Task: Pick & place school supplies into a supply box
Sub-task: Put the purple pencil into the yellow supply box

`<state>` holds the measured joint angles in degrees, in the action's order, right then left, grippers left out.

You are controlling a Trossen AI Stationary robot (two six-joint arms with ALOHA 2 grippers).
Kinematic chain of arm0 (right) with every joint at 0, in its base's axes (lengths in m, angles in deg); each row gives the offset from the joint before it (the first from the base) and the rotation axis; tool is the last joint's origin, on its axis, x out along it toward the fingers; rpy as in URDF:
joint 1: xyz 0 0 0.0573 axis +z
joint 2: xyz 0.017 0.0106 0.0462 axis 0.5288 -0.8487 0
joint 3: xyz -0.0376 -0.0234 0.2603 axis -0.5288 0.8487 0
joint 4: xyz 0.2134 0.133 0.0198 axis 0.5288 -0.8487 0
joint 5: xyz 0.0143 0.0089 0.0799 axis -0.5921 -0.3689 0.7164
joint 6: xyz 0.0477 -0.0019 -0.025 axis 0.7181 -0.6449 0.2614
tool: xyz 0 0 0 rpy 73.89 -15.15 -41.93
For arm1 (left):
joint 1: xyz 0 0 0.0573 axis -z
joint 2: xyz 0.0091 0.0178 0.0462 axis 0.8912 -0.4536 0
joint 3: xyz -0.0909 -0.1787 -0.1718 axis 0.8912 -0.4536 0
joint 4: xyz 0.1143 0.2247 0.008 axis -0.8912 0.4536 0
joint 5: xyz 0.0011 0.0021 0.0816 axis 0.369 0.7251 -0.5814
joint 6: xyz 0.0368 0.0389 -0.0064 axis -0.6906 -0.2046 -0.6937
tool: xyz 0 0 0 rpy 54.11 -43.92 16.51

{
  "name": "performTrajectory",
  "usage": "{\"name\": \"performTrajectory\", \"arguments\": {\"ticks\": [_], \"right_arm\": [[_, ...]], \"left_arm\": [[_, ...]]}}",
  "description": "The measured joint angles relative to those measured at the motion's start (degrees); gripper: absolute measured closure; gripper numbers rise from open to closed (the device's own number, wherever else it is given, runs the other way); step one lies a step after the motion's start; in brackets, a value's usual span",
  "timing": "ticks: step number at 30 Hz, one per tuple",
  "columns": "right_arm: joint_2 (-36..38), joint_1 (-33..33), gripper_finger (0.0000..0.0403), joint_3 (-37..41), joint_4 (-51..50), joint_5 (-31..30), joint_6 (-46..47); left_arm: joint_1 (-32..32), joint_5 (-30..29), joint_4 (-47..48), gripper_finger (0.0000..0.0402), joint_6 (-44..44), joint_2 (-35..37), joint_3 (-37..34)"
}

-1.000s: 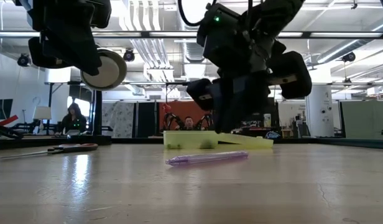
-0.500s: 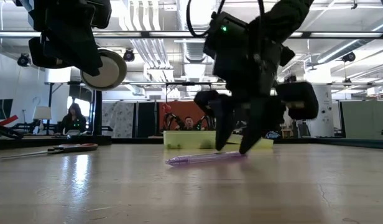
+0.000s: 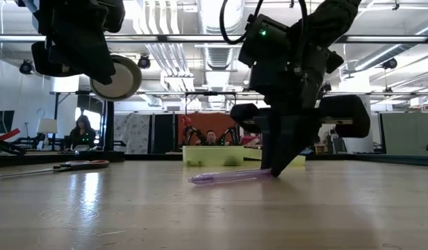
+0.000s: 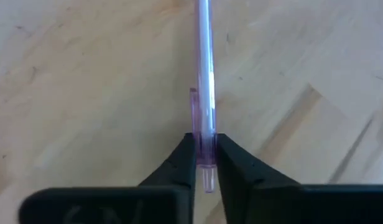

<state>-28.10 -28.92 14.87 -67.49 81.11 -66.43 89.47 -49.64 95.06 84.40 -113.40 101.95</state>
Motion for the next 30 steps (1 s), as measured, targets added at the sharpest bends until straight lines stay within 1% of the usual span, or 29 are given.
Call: {"name": "performTrajectory", "arguments": {"ticks": [2, 7, 18, 23, 30], "right_arm": [[0.1, -0.1, 0.038, 0.1, -0.8, -0.4, 0.0], [0.1, -0.2, 0.0389, 0.2, -1.3, -0.9, 0.3], [0.1, -0.3, 0.0393, -0.9, -1.8, -0.7, 1.2], [0.1, -0.6, 0.0399, -1.8, -1.4, 1.6, 1.2], [0.0, -0.7, 0.0398, -2.8, -1.0, 2.1, 1.0]], "left_arm": [[-0.1, 0.0, 0.0, 0.0339, 0.0, 0.0, 0.0], [-0.2, 0.0, 0.0, 0.0339, 0.0, 0.0, 0.0], [-0.2, 0.0, 0.0, 0.0339, 0.2, 0.0, 0.0], [-0.2, 0.0, 0.0, 0.0339, 0.2, 0.0, 0.0], [-0.2, 0.0, 0.1, 0.0339, 0.2, 0.0, 0.0]]}}
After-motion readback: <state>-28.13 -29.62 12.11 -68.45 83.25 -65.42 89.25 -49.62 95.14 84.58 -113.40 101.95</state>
